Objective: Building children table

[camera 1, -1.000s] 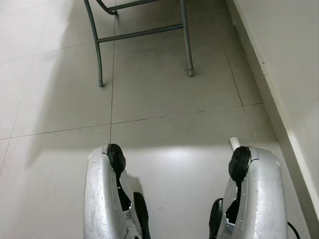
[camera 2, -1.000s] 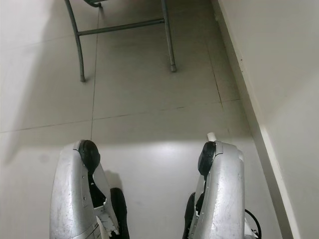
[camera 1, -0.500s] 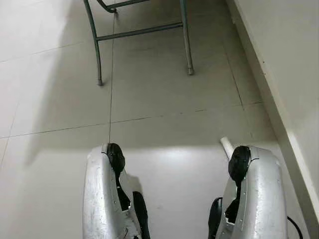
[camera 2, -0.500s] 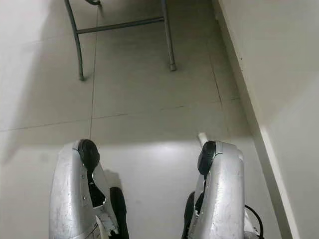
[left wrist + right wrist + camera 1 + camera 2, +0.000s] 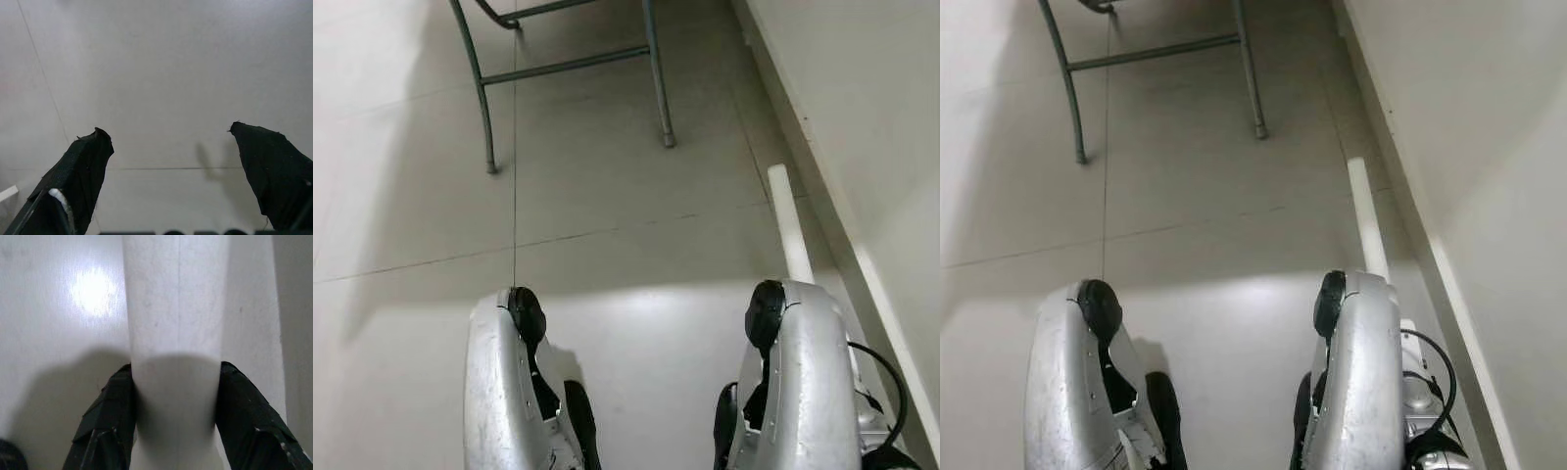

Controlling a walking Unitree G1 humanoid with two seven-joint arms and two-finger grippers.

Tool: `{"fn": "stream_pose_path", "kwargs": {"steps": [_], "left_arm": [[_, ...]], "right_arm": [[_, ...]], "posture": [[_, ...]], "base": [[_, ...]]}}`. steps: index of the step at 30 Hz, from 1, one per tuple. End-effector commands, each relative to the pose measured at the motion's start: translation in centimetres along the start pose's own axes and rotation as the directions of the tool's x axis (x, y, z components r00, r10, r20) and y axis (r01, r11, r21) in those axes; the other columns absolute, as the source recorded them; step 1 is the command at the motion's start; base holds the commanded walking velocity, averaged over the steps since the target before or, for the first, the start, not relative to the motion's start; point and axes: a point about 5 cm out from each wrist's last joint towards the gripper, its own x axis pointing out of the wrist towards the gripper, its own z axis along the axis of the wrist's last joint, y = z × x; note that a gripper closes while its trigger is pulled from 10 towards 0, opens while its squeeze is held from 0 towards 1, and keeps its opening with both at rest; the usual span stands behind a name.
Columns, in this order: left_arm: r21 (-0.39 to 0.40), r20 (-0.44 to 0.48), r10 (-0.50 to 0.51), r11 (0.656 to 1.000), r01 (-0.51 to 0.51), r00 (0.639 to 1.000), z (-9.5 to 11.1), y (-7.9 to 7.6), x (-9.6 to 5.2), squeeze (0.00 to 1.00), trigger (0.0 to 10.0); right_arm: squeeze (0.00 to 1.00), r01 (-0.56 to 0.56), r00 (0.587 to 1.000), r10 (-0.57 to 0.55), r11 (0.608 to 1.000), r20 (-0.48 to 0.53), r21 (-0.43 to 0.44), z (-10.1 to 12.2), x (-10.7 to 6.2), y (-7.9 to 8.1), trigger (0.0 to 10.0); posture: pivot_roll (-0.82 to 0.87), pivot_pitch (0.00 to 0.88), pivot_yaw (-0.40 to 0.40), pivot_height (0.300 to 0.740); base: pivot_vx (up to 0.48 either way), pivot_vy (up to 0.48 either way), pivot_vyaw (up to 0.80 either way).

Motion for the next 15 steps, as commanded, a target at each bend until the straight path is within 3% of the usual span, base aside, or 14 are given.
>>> {"fn": "stream_pose_path", "kwargs": {"steps": [1, 2, 3, 5, 6, 7, 8, 9, 12, 15], "left_arm": [[-0.017, -0.078, 0.011, 1.000, -0.012, 0.997, -1.8, 0.0, -0.5, 0.00, 10.0], [-0.017, -0.078, 0.011, 1.000, -0.012, 0.997, -1.8, 0.0, -0.5, 0.00, 10.0], [-0.023, -0.074, 0.010, 1.000, -0.012, 0.997, -1.8, -0.3, -0.4, 0.00, 10.0], [-0.023, -0.074, 0.010, 1.000, -0.012, 0.997, -1.8, -0.3, -0.4, 0.00, 10.0], [-0.031, -0.070, 0.009, 0.999, -0.011, 0.998, -1.8, -0.6, -0.2, 0.00, 10.0], [-0.035, -0.068, 0.008, 0.999, -0.010, 0.998, -1.8, -0.8, -0.1, 0.00, 10.0], [-0.035, -0.068, 0.008, 0.999, -0.010, 0.998, -1.8, -0.8, -0.1, 0.00, 10.0], [-0.039, -0.065, 0.007, 0.999, -0.010, 0.998, -1.7, -1.0, 0.1, 0.00, 10.0], [-0.044, -0.062, 0.006, 0.999, -0.008, 0.998, -1.7, -1.3, 0.3, 0.00, 10.0], [-0.046, -0.060, 0.005, 0.999, -0.007, 0.998, -1.7, -1.4, 0.3, 0.00, 10.0]], "right_arm": [[0.00, -0.045, 0.999, 0.045, 0.998, -0.002, 0.045, -0.6, -0.2, 1.4, 0.0], [0.00, -0.045, 0.999, 0.045, 0.998, -0.002, 0.045, -0.6, -0.2, 1.4, 0.0], [0.00, -0.090, 0.993, 0.085, 0.994, 0.082, 0.062, 1.1, 0.1, 1.8, 0.0], [0.00, -0.090, 0.993, 0.085, 0.994, 0.082, 0.062, 1.1, 0.1, 1.8, 0.0], [0.00, -0.126, 0.978, 0.116, 0.991, 0.172, 0.046, 3.1, 0.4, 2.1, 0.0], [0.00, -0.155, 0.960, 0.143, 0.987, 0.241, 0.031, 4.7, 0.5, 2.4, 2.7], [0.00, -0.155, 0.960, 0.143, 0.987, 0.241, 0.031, 4.7, 0.5, 2.4, 2.7], [0.00, -0.165, 0.945, 0.155, 0.986, 0.289, 0.011, 6.1, 0.6, 2.4, 10.0], [0.00, -0.188, 0.908, 0.184, 0.982, 0.378, -0.027, 8.5, 0.7, 2.5, 10.0], [0.00, -0.200, 0.893, 0.198, 0.979, 0.404, -0.036, 9.3, 0.6, 2.6, 10.0]], "posture": [[0.27, 0.439, 0.182, 0.300], [0.27, 0.439, 0.182, 0.300], [0.26, 0.429, 0.171, 0.300], [0.26, 0.429, 0.171, 0.300], [0.25, 0.423, 0.164, 0.300], [0.25, 0.421, 0.164, 0.300], [0.25, 0.421, 0.164, 0.300], [0.24, 0.414, 0.158, 0.300], [0.23, 0.406, 0.152, 0.300], [0.23, 0.405, 0.150, 0.300]], "base": [[0.000, 0.000, 0.00], [0.000, 0.000, 0.00], [0.000, 0.000, 0.00], [0.000, 0.000, 0.00], [0.000, 0.000, 0.00], [0.000, 0.000, 0.00], [0.000, 0.000, 0.00], [0.000, 0.000, 0.00], [0.000, 0.000, 0.00], [0.000, 0.000, 0.00]]}}
